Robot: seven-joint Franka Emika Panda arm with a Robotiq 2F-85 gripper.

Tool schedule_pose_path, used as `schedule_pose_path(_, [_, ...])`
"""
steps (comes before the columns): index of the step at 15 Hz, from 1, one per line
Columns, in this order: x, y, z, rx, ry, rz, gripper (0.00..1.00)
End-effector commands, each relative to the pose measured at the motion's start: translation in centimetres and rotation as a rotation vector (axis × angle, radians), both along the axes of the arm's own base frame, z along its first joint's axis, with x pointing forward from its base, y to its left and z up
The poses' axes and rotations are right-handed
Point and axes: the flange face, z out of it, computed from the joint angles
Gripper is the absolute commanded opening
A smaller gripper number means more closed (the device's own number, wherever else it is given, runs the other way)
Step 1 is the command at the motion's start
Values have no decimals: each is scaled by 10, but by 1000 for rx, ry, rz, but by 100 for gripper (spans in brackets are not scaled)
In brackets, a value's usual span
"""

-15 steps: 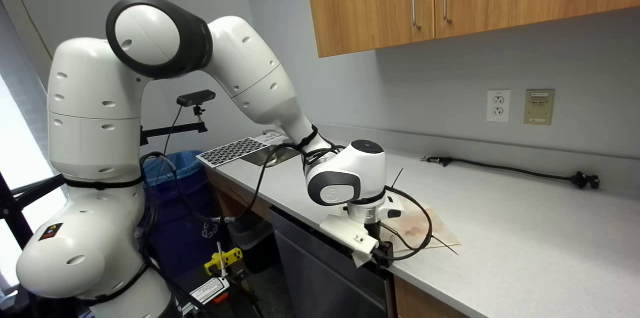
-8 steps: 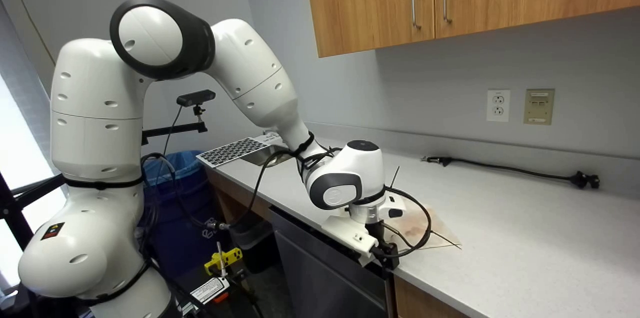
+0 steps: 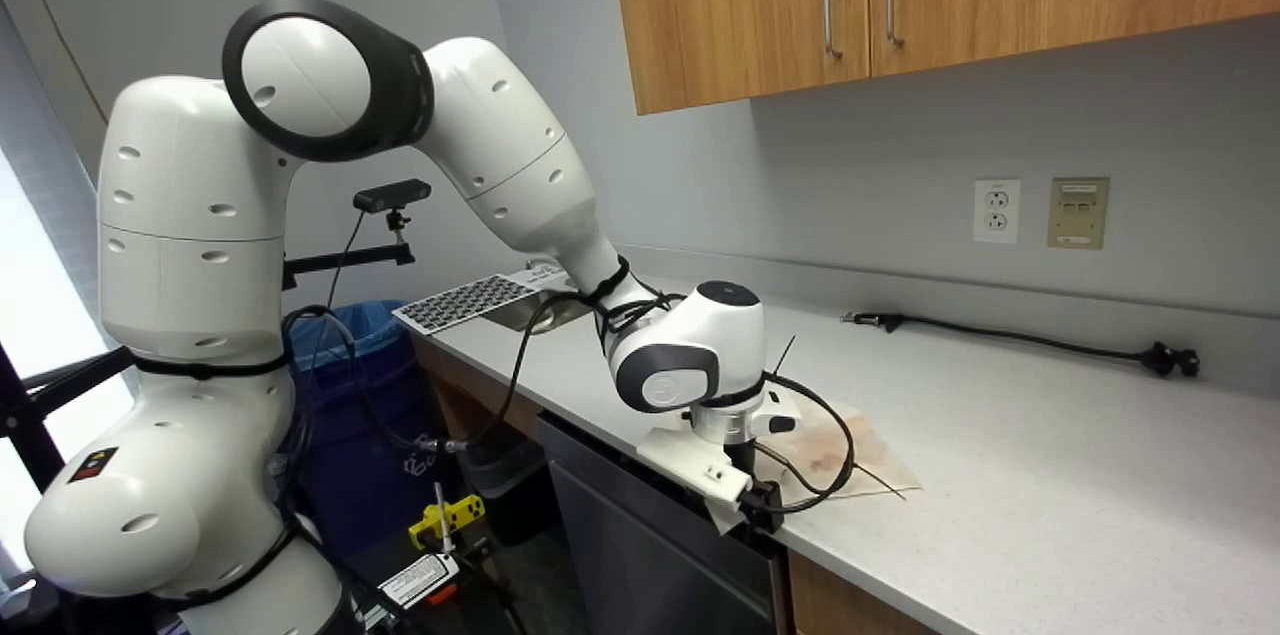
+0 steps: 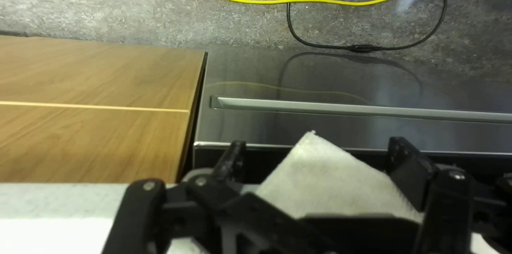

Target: Fold the towel in two triangles

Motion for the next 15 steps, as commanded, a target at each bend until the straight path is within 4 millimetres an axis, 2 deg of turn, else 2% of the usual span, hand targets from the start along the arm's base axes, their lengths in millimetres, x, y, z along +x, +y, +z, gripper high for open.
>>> schedule_pose_path(1, [2, -2, 0, 34, 3, 20, 60])
schedule_pose_path(7, [1, -8, 5, 27, -6, 17, 16])
schedule_pose_path(8, [1, -6, 3, 30, 1, 17, 5])
schedule_pose_path(9, [0, -6, 2, 30, 7, 16, 0])
schedule_pose_path(15, [-1, -8, -2, -7, 8, 11, 0])
